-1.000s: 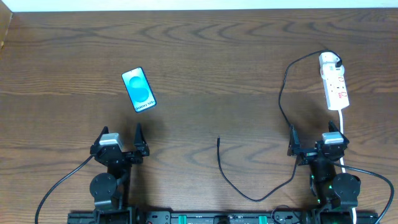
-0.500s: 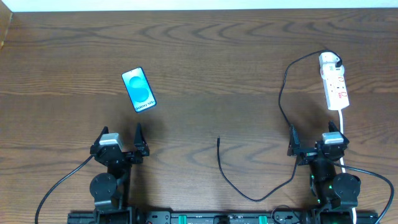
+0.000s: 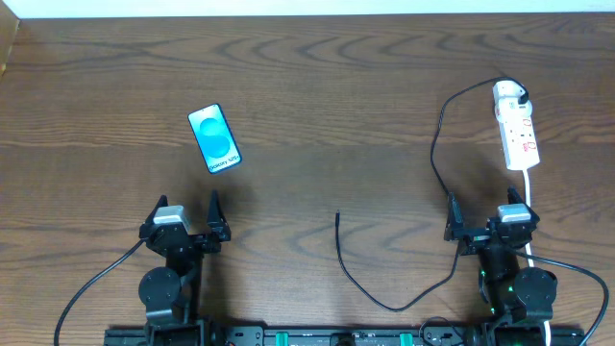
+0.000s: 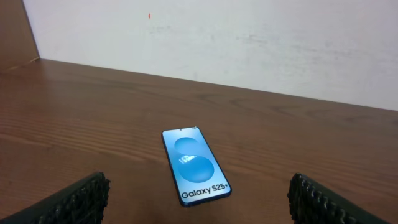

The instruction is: Plug charger to phone and switch on socket

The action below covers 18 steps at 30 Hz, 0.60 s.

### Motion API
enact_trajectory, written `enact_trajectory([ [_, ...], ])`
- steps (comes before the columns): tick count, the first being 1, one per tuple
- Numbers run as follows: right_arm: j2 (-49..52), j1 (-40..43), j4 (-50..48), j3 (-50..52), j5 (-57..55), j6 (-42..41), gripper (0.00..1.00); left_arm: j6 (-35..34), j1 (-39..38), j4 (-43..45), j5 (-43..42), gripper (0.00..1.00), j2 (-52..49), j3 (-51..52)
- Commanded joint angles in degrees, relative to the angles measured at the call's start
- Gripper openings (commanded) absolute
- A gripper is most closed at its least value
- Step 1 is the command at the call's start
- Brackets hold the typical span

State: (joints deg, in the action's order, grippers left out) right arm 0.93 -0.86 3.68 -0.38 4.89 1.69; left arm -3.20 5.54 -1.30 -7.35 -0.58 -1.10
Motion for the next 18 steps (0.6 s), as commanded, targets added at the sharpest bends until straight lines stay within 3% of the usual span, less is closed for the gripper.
enact_trajectory([
  [1, -0.55, -0.15, 0.28, 0.07, -0.26, -0.81, 0.99, -0.5, -0.15, -2.12, -0.98, 0.92, 0.31, 0.87],
  [18, -0.55, -0.15, 0.28, 0.07, -0.26, -0.81, 0.99, -0.5, -0.15, -1.68, -1.01, 0.92, 0.31, 0.87],
])
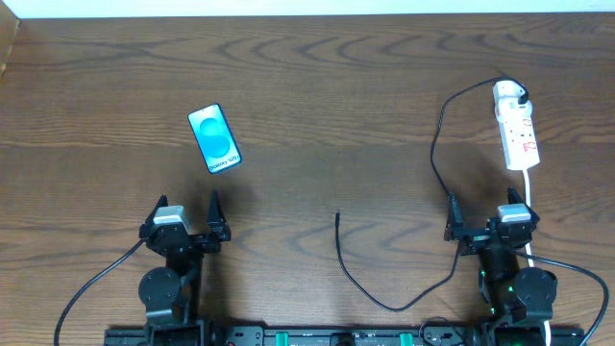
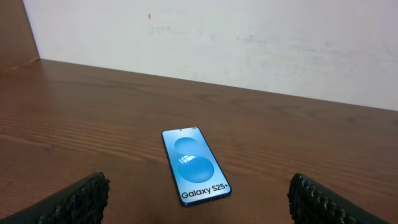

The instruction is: Plug charger to phone and switch on socket

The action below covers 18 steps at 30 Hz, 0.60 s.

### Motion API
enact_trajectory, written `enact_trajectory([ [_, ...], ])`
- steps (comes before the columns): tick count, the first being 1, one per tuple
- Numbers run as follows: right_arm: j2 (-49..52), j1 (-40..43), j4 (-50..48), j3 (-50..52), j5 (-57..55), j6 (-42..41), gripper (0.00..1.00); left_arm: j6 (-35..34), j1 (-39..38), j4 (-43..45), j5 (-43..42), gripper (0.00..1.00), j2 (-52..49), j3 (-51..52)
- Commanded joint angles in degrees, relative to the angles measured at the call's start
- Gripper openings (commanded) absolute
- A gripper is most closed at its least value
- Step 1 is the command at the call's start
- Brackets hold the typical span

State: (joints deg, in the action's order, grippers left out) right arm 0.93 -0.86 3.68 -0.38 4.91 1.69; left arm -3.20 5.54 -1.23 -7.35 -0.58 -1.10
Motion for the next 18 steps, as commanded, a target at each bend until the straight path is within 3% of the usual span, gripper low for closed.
enact_trajectory([
  [1, -0.55, -0.15, 0.28, 0.07, -0.28, -0.81, 0.99, -0.5, -0.15, -1.53, -1.05, 0.92, 0.31, 0.87],
  [12, -0.55, -0.15, 0.28, 0.07, -0.28, -0.81, 0.99, -0.22, -0.15, -5.05, -4.22, 0.92, -0.7, -7.08],
  [18, -0.55, -0.15, 0.28, 0.07, -0.28, -0.81, 0.99, 0.61, -0.15, -9.79, -4.24, 0.92, -10.19, -17.18],
])
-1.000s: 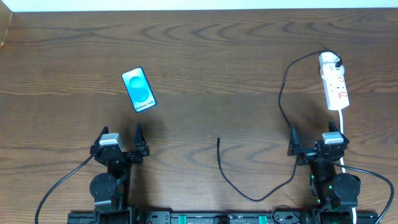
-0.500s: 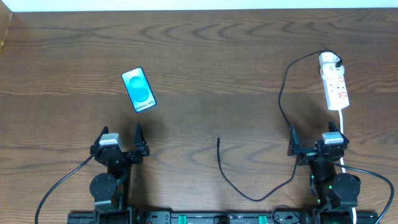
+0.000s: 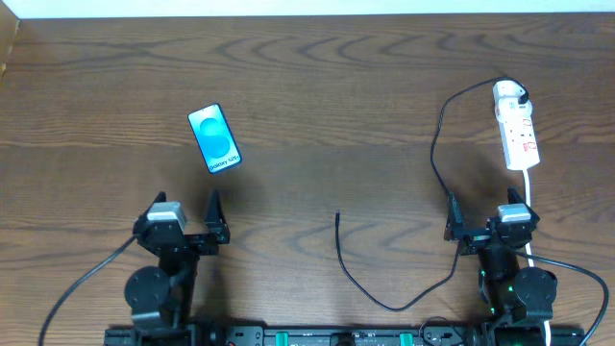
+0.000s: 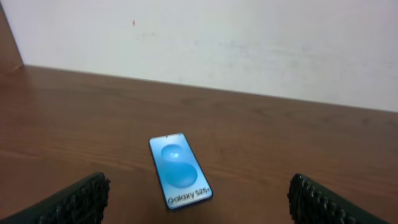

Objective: Plug charger to phone and switch on socket
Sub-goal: 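Move the left gripper over the blue phone and lower around it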

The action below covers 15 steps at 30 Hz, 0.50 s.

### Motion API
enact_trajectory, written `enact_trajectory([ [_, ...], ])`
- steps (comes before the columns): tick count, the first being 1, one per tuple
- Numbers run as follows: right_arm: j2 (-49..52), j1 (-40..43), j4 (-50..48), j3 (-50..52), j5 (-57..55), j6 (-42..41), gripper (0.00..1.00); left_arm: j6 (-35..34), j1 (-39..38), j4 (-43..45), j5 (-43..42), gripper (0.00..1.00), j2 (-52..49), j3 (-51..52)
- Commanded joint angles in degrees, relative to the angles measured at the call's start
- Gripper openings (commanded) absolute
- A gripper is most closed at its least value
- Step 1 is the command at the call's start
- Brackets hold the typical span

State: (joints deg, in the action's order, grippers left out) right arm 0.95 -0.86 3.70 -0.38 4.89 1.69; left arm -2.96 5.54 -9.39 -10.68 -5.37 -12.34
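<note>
A blue phone (image 3: 213, 139) lies face up on the wooden table, also seen screen-up in the left wrist view (image 4: 179, 171). The black charger cable (image 3: 357, 284) has its loose end (image 3: 337, 217) at mid-table. It loops right and back to a white power strip (image 3: 519, 135), where its plug (image 3: 509, 93) sits. My left gripper (image 3: 183, 213) stands open near the front edge, short of the phone, its fingers (image 4: 74, 202) spread wide around nothing. My right gripper (image 3: 480, 216) stands open just in front of the power strip.
A white wall (image 4: 217, 43) runs along the table's far edge. The power strip's white lead (image 3: 531, 207) passes close by the right arm. Bare wood (image 3: 327, 115) lies between the phone and the cable.
My left arm has shifted slightly, so the phone sits smaller and further left in the wrist view. Phone, cable, power strip and right arm have not moved.
Both grippers stood open at the front edge at the two earlier moments, with the phone, the cable and the power strip lying untouched. Only the left arm has shifted a little by now, still open.
</note>
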Motion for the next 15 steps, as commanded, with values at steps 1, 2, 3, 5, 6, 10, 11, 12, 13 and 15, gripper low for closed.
enact_trajectory([
  [1, -0.57, -0.15, 0.26, 0.07, -0.24, -0.81, 0.99, 0.39, -0.15, -2.49, -0.92, 0.92, -7.45, -7.54],
  [2, -0.57, -0.15, 0.26, 0.07, -0.26, -0.81, 0.99, 0.37, -0.15, -3.41, -0.92, 0.92, -9.92, -9.29],
  [3, -0.57, -0.15, 0.26, 0.07, -0.26, -0.81, 0.99, 0.37, -0.15, -4.37, -0.92, 0.92, -12.44, -11.06],
  [5, -0.57, -0.15, 0.26, 0.07, -0.26, -0.81, 0.99, 0.37, -0.15, -5.97, -0.92, 0.92, -17.11, -14.25],
  [6, -0.57, -0.15, 0.26, 0.07, -0.26, -0.81, 0.99, 0.37, -0.17, -6.73, -0.94, 0.92, -19.93, -16.09],
  [10, -0.57, -0.15, 0.26, 0.07, -0.26, -0.81, 0.99, 0.37, -0.17, -9.53, -0.92, 0.92, -29.81, -22.82],
  [11, -0.57, -0.15, 0.26, 0.07, -0.26, -0.81, 0.99, 0.39, -0.15, -10.64, -0.9, 0.92, -32.52, -24.87],
  [12, -0.57, -0.15, 0.26, 0.07, -0.26, -0.81, 0.99, 0.37, -0.15, -11.58, -0.87, 0.92, -34.67, -26.56],
  [13, -0.57, -0.15, 0.26, 0.07, -0.26, -0.81, 0.99, 0.39, -0.15, -12.87, -0.83, 0.92, -37.33, -28.68],
  [15, -0.57, -0.15, 0.26, 0.07, -0.26, -0.81, 0.99, 0.39, -0.15, -15.5, -0.66, 0.92, -42.1, -32.68],
])
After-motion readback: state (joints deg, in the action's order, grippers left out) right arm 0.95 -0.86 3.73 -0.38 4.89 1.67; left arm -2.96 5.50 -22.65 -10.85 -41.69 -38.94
